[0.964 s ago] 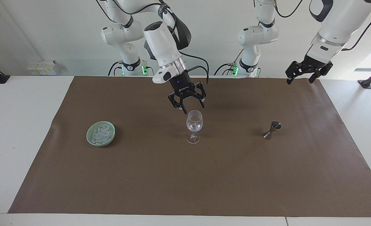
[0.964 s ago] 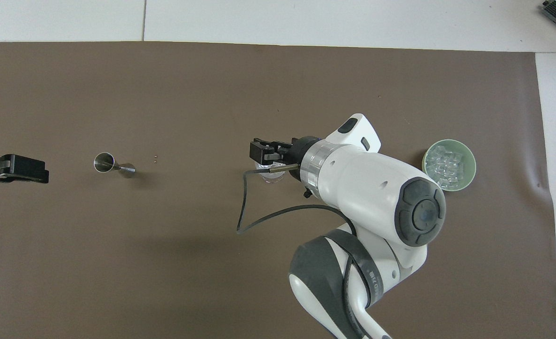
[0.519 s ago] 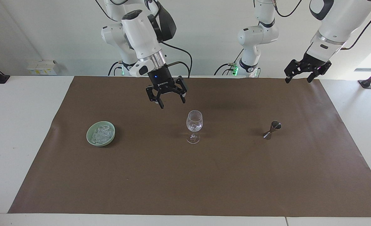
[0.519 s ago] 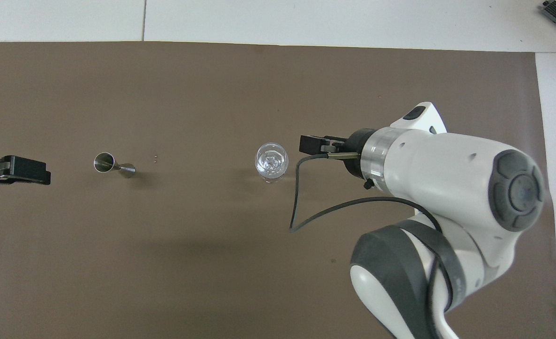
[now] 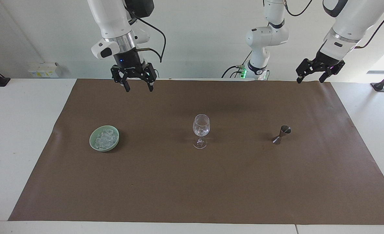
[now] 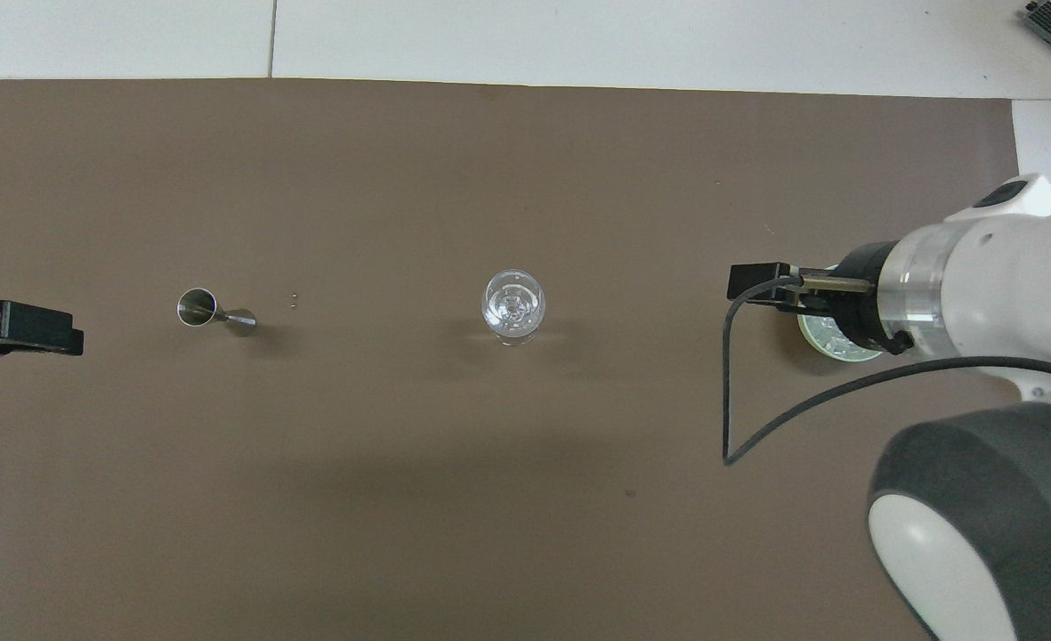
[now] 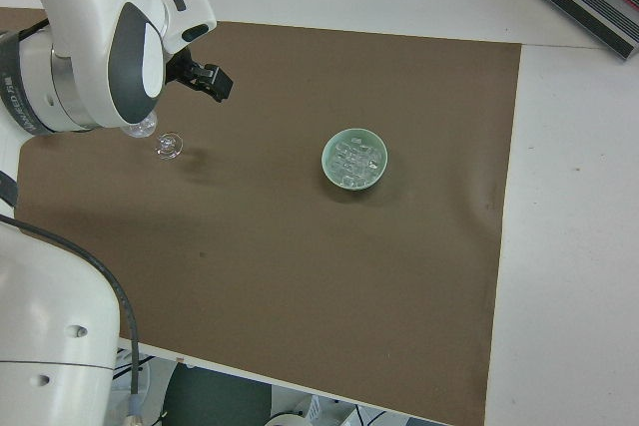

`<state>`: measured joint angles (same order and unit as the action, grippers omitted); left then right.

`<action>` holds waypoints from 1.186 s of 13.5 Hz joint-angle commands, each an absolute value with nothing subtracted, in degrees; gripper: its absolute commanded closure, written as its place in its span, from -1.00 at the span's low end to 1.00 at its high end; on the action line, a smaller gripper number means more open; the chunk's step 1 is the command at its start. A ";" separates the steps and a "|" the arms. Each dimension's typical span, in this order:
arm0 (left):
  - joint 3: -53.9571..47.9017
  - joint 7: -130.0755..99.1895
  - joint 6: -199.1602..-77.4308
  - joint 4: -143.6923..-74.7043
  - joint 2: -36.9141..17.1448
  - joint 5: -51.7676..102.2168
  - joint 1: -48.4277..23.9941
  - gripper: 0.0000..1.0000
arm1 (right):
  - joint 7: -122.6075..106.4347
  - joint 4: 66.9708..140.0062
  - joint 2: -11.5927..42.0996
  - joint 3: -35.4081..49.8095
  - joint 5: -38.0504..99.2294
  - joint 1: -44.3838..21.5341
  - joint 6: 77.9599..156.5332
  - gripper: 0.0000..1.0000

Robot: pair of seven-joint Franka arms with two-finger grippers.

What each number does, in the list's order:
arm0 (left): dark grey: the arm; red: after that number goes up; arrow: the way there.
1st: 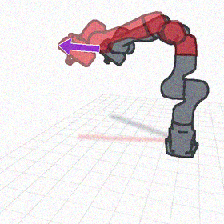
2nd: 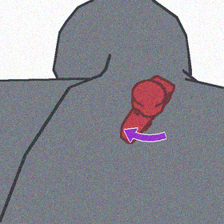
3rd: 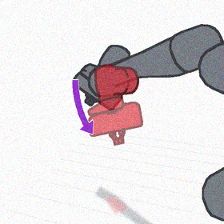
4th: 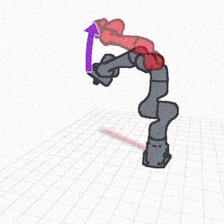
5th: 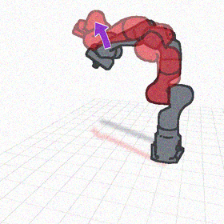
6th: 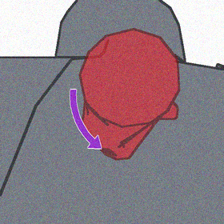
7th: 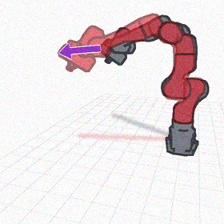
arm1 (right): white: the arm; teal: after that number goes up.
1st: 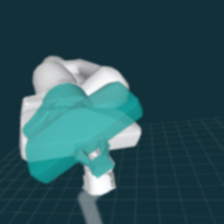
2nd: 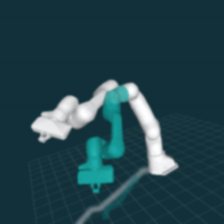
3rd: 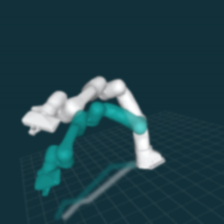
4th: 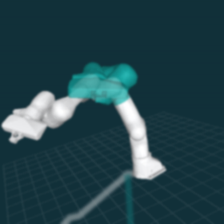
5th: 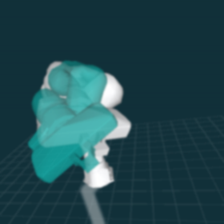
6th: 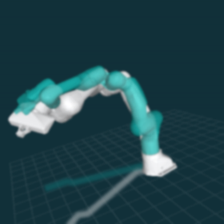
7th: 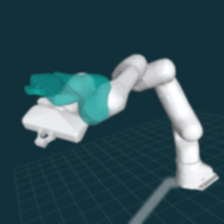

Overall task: Pour wine and add ice with both arms
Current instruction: 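Carry the green cup back to its spot with the right gripper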

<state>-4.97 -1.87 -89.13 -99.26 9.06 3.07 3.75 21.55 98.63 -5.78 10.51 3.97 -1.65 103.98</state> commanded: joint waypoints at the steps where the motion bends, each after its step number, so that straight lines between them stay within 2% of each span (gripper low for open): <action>1: -3.43 -1.32 -88.33 -100.02 10.20 3.43 1.32 -1.00 | 19.44 87.22 0.16 10.90 1.58 2.01 95.31 -1.00; 3: -2.90 -1.41 -88.50 -100.20 10.20 3.34 0.44 -1.00 | 16.36 80.62 2.98 10.72 1.06 3.68 88.80 -1.00; 5: -2.29 -1.32 -88.59 -100.28 10.20 3.34 -0.17 -1.00 | 16.17 82.78 2.38 10.72 0.44 3.78 88.33 -1.00; 8: -1.67 -1.32 -88.68 -100.55 10.55 3.34 -1.23 -1.00 | 11.97 90.15 -1.31 10.63 -0.53 5.35 88.94 -1.00; 16: -1.76 -1.23 -88.77 -100.72 10.63 3.34 -0.26 -1.00 | 10.11 90.00 -1.14 10.63 -0.53 6.85 89.03 -1.00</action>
<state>-2.58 -1.84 -89.05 -99.32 9.08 3.07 0.26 12.49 88.32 0.22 9.94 0.38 4.99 88.69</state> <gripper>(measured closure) 0.000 0.000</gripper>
